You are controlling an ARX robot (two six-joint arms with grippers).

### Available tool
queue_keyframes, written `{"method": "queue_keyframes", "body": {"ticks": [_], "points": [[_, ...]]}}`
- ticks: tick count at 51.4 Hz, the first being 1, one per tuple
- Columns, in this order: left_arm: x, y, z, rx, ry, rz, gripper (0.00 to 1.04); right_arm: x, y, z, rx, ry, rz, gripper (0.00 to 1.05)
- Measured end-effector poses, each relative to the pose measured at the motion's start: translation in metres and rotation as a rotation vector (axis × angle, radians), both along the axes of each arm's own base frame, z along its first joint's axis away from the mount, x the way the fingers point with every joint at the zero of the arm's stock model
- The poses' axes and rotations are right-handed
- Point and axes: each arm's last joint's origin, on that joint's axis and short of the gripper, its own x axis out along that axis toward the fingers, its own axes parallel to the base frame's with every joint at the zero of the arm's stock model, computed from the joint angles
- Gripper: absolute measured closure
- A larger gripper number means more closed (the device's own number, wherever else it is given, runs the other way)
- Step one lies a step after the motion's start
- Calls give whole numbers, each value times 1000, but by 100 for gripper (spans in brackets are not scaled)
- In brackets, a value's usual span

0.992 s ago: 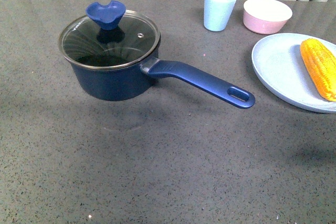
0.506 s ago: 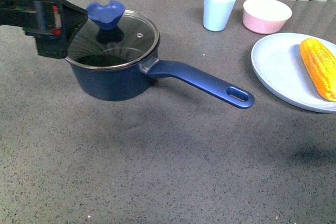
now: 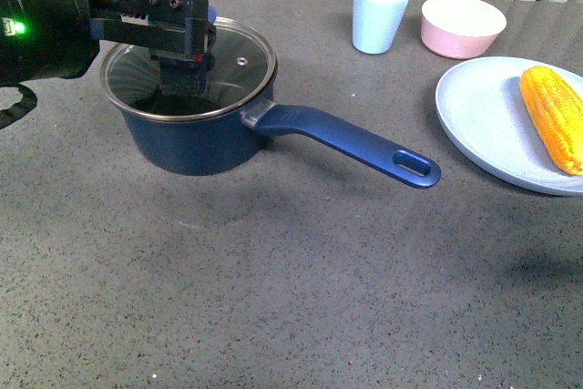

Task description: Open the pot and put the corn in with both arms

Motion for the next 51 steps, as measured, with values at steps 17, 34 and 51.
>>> {"method": "queue_keyframes", "body": {"ticks": [17, 34, 51], "points": [[24, -18, 1, 36, -11, 10, 9, 0, 0, 0, 0, 0, 0, 9], [36, -28, -4, 58, 0, 24, 9, 0, 0, 0, 0, 0, 0, 9], [53, -34, -6, 77, -11, 66, 9, 0, 0, 0, 0, 0, 0, 9]]}}
